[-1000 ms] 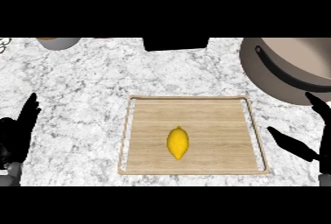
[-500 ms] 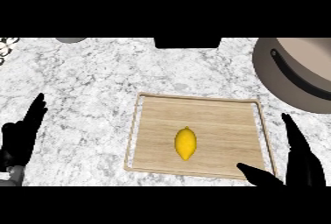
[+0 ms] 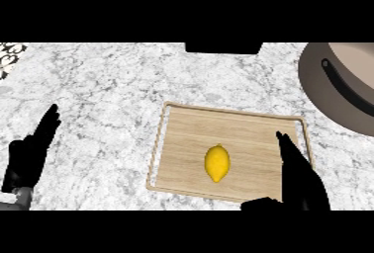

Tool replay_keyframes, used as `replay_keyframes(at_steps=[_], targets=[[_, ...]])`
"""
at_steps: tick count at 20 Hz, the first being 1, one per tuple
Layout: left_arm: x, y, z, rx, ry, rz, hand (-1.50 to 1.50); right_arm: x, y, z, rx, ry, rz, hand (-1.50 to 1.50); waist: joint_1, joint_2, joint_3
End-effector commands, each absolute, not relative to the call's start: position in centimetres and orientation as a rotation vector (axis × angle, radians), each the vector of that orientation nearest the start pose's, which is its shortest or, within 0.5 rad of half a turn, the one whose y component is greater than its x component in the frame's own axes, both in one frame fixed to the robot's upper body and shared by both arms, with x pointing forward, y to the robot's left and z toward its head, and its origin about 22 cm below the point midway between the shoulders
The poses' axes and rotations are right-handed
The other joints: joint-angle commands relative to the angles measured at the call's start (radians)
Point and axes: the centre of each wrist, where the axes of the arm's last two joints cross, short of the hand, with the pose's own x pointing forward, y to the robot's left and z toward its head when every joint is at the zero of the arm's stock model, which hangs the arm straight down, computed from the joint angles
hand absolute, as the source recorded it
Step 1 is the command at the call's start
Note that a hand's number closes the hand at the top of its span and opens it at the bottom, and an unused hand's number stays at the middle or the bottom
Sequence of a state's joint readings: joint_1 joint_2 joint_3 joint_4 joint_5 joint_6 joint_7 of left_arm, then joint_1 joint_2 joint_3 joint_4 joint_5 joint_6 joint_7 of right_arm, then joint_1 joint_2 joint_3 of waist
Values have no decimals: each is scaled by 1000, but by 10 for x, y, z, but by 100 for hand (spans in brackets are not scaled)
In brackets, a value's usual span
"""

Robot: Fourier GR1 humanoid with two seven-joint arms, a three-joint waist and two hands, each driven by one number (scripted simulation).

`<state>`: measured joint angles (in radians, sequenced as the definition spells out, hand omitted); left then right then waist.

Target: Pick the lemon from the tray and place it in the pot

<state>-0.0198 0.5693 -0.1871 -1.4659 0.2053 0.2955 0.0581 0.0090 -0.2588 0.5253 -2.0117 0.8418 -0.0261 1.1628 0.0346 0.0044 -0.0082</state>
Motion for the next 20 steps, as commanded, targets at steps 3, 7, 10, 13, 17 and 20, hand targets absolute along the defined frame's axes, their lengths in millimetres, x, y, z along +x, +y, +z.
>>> replay_keyframes(at_steps=[3, 7, 10, 13, 17, 20], targets=[[249, 320, 16, 425, -1398, -174, 0, 207, -118, 108, -794, -675, 648, -150, -9, 4, 1], [243, 329, 22, 414, -1402, -181, 0, 226, -102, 106, -744, -625, 665, -150, 1, -2, 3], [244, 328, 15, 421, -1389, -167, 0, 235, -101, 103, -726, -595, 701, -150, -16, -2, 3], [240, 340, 21, 450, -1398, -167, 0, 253, -100, 97, -768, -551, 703, -150, -5, -3, 3], [242, 332, 16, 427, -1399, -171, 0, 274, -94, 87, -781, -497, 728, -150, -10, -1, 4], [233, 330, 16, 416, -1386, -172, 0, 281, -95, 85, -769, -471, 732, -150, -7, -6, 5]])
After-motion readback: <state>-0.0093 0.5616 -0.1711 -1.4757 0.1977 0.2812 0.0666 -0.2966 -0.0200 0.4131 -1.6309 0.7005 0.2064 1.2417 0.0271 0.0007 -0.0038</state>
